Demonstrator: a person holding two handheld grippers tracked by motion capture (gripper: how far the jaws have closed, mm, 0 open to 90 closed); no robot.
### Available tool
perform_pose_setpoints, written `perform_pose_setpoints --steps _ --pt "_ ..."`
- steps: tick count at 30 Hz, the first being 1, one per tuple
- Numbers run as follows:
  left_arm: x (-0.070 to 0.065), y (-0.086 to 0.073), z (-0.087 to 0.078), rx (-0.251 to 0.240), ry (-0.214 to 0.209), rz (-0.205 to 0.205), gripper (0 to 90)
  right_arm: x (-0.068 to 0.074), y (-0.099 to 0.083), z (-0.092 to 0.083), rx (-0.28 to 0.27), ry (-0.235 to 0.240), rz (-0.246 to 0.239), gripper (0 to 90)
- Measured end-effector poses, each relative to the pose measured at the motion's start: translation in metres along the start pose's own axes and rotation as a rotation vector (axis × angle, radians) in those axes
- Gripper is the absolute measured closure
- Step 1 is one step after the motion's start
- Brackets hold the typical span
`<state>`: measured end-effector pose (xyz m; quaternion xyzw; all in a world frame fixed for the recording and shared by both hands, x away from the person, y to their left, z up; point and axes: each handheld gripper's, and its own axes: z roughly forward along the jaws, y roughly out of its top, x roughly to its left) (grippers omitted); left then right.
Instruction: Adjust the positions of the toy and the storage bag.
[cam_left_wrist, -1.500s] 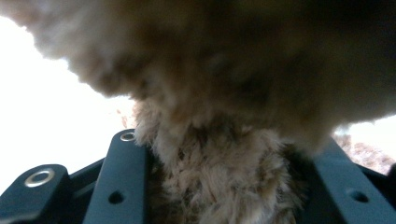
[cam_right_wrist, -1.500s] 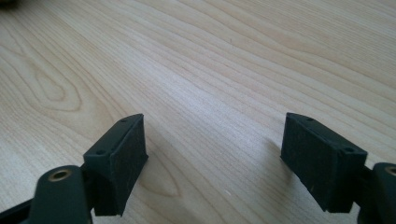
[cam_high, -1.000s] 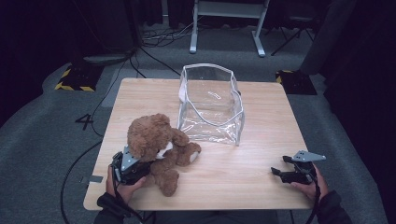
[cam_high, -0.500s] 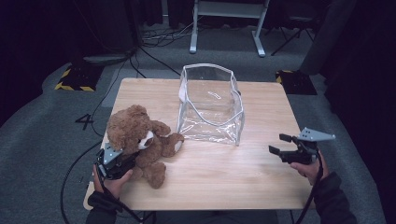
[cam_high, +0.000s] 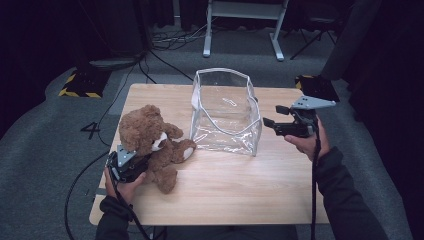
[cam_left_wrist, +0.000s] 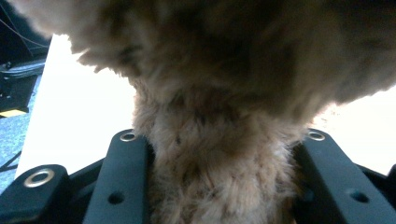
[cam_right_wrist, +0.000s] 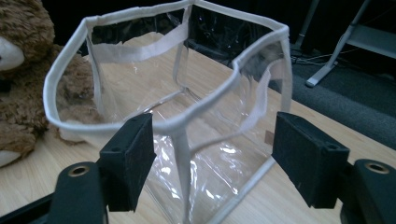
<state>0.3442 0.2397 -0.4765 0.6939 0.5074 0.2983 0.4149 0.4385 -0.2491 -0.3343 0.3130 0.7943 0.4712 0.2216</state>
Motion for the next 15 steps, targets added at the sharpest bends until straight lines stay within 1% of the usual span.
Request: perform_pose_setpoints --steps 1,2,3,4,5,6,8,10,11,12,13,15 --pt "0.0 0.001 0.001 -0.003 0.0 -0.005 56.6 0.004 0.006 0.006 0.007 -0.009 -0.003 29.9" --pt "0.001 0.001 0.002 0.002 0.002 0.0 56.7 0.006 0.01 0.01 0.016 -0.021 -0.001 30.3" --pt "0.0 0.002 0.004 -0.004 0.002 -0.009 56.7 0.007 0.013 0.015 0.023 -0.035 -0.003 30.5" --pt "0.0 0.002 0.004 -0.002 0.007 -0.004 56.7 0.009 0.017 0.02 0.026 -0.039 0.003 31.1" --pt "-0.001 0.002 0.005 -0.003 0.007 -0.004 56.7 0.01 0.021 0.025 0.037 -0.045 0.004 31.4" --pt "-0.001 0.002 0.006 -0.003 0.006 -0.003 56.7 0.012 0.023 0.031 0.057 -0.064 0.0 33.1" --pt "-0.001 0.003 0.009 -0.008 0.008 -0.007 56.7 0.014 0.027 0.042 0.103 -0.116 -0.003 40.5" --pt "-0.001 0.004 0.012 -0.011 0.005 -0.001 56.7 0.012 0.028 0.051 0.145 -0.143 0.006 45.1" --pt "-0.002 0.004 0.014 -0.012 0.009 -0.002 56.7 0.01 0.027 0.053 0.154 -0.146 0.017 48.6" --pt "-0.003 0.005 0.015 -0.013 0.009 -0.001 56.7 0.007 0.027 0.055 0.165 -0.137 0.045 54.8" --pt "-0.003 0.005 0.015 -0.013 0.009 -0.001 56.6 0.005 0.028 0.055 0.172 -0.133 0.052 61.2" --pt "-0.004 0.006 0.02 -0.019 0.004 0.0 56.4 0.002 0.026 0.055 0.191 -0.119 0.053 70.6"
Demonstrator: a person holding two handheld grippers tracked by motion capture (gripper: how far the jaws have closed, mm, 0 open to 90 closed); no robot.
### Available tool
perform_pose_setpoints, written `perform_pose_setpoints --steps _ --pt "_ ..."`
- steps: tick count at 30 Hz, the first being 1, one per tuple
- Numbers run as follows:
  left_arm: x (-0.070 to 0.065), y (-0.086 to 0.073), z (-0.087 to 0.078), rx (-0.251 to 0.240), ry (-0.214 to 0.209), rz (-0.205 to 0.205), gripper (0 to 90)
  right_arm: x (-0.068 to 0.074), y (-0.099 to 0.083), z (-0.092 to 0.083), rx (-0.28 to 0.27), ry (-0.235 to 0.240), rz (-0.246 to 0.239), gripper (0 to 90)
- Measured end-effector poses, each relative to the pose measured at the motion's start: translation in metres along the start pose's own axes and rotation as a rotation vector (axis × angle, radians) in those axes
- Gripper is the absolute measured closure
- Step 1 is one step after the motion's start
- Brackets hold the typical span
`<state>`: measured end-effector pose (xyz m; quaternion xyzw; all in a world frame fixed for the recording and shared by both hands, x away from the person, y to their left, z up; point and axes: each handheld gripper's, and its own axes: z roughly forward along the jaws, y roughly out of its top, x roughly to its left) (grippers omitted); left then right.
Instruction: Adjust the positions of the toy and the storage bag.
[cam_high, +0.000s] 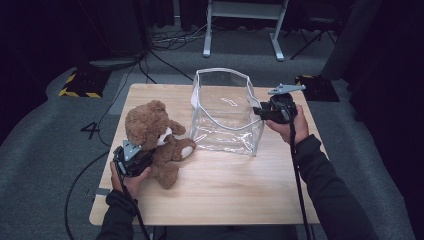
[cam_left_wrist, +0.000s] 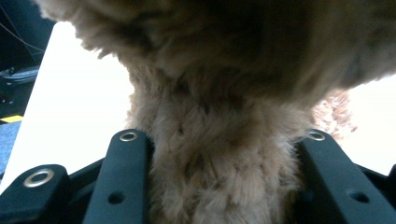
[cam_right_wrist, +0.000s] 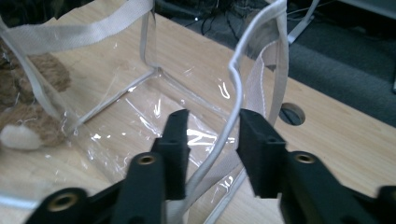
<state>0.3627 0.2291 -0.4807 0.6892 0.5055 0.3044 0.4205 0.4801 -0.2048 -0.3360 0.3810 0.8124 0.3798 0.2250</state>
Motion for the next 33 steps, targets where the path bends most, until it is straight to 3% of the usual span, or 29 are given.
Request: perform_pose_setpoints --steps 3,5,7,12,16,20,23,33 --pt "0.0 0.002 0.003 -0.002 -0.01 -0.014 56.1 -0.003 -0.002 -0.003 0.015 -0.01 0.002 81.7" --pt "-0.001 0.002 0.005 -0.008 -0.019 -0.034 55.9 -0.007 -0.004 -0.005 0.02 -0.015 0.006 85.3" --pt "-0.004 0.004 0.007 -0.004 -0.018 -0.026 56.0 -0.01 -0.006 -0.009 0.025 -0.018 -0.003 87.1" --pt "-0.011 0.009 0.014 0.004 -0.02 -0.001 55.8 -0.019 -0.017 -0.023 0.026 -0.011 -0.009 87.8" --pt "-0.017 0.012 0.019 0.008 -0.025 -0.001 55.7 -0.027 -0.03 -0.04 0.02 -0.001 -0.006 87.9" --pt "-0.021 0.014 0.022 0.008 -0.03 0.003 55.7 -0.03 -0.046 -0.061 0.014 0.011 -0.04 87.9" --pt "-0.023 0.015 0.024 0.009 -0.044 0.002 55.6 -0.033 -0.059 -0.075 0.001 0.04 -0.031 87.9" --pt "-0.028 0.017 0.026 0.018 -0.059 0.023 55.2 -0.028 -0.086 -0.106 -0.037 0.087 -0.038 87.6"
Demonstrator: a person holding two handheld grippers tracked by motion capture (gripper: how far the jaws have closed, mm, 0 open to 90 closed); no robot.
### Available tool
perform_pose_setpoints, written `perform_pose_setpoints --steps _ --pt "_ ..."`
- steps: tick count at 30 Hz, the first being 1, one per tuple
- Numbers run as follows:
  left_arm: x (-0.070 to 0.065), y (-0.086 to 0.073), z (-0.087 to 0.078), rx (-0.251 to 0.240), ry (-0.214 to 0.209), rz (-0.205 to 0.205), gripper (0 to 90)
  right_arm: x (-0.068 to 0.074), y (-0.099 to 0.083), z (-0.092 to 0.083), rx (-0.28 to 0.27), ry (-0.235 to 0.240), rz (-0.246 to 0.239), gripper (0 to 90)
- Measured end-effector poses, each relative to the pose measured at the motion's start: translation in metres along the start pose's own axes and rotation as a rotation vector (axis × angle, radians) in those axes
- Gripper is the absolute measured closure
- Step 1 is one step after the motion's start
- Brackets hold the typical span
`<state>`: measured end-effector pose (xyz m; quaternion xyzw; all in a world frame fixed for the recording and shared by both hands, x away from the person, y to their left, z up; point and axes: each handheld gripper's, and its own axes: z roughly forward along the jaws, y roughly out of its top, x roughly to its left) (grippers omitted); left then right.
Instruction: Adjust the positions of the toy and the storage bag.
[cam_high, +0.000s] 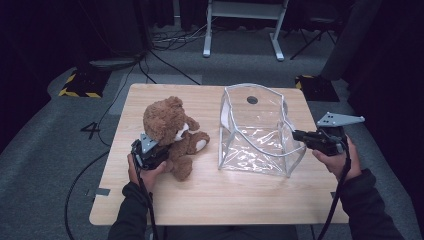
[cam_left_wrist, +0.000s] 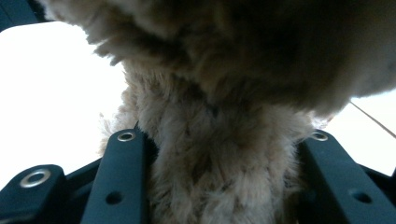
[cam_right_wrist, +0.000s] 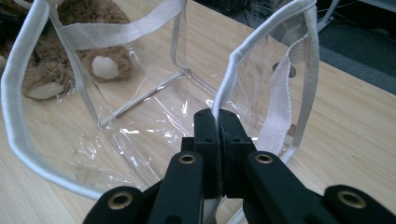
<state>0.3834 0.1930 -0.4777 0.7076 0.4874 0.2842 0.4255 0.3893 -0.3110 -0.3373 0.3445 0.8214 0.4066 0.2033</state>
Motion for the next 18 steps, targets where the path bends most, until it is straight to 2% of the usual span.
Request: perform_pose_setpoints --steps 2,5,6,7,8,10,13,18 --pt "0.0 0.0 0.0 -0.002 -0.003 -0.006 55.2 -0.001 -0.002 -0.001 -0.012 -0.011 0.01 85.7" --pt "0.0 0.0 0.0 -0.003 -0.003 -0.006 55.1 -0.004 -0.004 -0.001 -0.037 -0.034 0.017 72.0" --pt "0.0 0.0 0.0 -0.002 -0.003 -0.004 55.1 -0.005 -0.004 -0.002 -0.052 -0.021 0.008 67.8" --pt "0.0 0.0 0.0 -0.002 -0.005 -0.003 55.0 -0.006 -0.005 -0.005 -0.069 -0.03 0.011 60.1" --pt "0.001 -0.001 0.0 -0.003 -0.006 -0.003 54.9 -0.007 -0.005 -0.009 -0.091 -0.047 0.01 54.3" --pt "0.001 -0.001 0.0 -0.004 -0.006 -0.001 54.3 -0.01 -0.007 -0.017 -0.126 -0.034 0.005 47.4" --pt "0.001 -0.001 0.0 -0.003 -0.006 -0.001 53.4 -0.017 -0.013 -0.032 -0.185 -0.067 0.001 34.3" --pt "0.001 0.0 0.001 -0.001 -0.001 -0.001 52.6 -0.028 -0.032 -0.048 -0.244 -0.111 0.018 28.2"
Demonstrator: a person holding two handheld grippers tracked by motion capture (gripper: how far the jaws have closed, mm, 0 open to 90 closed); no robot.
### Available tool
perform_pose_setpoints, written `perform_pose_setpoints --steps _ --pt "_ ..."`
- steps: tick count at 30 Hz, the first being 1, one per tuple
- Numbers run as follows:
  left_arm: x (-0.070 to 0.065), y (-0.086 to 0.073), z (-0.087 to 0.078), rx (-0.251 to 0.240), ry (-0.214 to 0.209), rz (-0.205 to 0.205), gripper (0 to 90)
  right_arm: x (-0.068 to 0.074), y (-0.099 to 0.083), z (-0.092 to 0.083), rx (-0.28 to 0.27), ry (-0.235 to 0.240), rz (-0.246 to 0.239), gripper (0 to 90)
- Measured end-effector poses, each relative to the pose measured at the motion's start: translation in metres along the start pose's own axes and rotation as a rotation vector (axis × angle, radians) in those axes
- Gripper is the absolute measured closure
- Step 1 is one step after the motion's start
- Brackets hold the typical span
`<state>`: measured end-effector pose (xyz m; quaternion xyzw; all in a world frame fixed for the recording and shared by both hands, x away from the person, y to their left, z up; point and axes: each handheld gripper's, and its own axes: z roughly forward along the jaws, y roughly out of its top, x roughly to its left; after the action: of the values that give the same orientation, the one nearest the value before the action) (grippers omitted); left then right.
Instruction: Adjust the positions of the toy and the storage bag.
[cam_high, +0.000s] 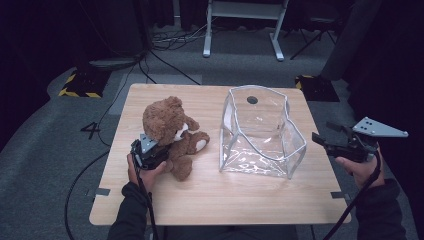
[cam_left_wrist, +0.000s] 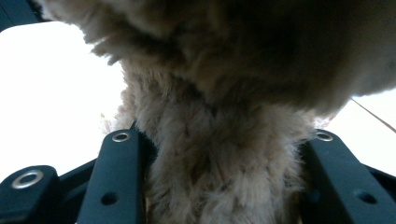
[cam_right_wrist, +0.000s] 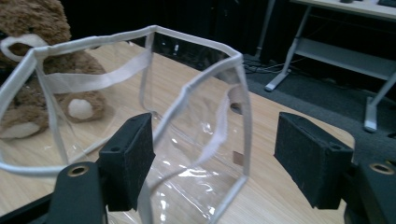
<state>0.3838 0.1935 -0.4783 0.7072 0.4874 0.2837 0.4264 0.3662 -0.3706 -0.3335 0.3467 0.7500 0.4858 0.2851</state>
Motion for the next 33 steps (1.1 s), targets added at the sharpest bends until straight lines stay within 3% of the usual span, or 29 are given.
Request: perform_pose_setpoints --steps 3,11,13,20,22,26,27,33 --pt "0.001 0.0 0.0 0.006 -0.007 0.014 53.0 -0.007 -0.016 -0.002 0.004 -0.038 0.012 28.1" --pt "0.003 0.0 -0.001 0.002 -0.022 0.014 54.7 -0.016 -0.073 0.024 0.168 -0.107 0.035 25.7" --pt "0.004 0.0 -0.001 0.004 -0.024 0.019 54.8 -0.016 -0.09 0.034 0.203 -0.091 0.057 25.4" --pt "0.005 -0.001 -0.001 0.0 -0.032 0.008 54.7 -0.01 -0.134 0.062 0.324 -0.057 0.03 22.5" --pt "0.004 -0.001 -0.001 -0.006 -0.033 -0.002 54.6 -0.01 -0.141 0.065 0.333 -0.041 0.044 22.1" --pt "0.004 -0.001 -0.003 0.01 -0.038 0.033 54.5 -0.01 -0.149 0.067 0.335 -0.024 0.066 21.7" --pt "0.001 -0.001 -0.001 -0.021 -0.041 -0.012 54.4 -0.009 -0.151 0.067 0.335 -0.023 0.063 21.7" --pt "0.003 -0.003 -0.002 -0.025 -0.048 -0.02 54.8 -0.006 -0.163 0.068 0.354 -0.007 0.078 21.5"
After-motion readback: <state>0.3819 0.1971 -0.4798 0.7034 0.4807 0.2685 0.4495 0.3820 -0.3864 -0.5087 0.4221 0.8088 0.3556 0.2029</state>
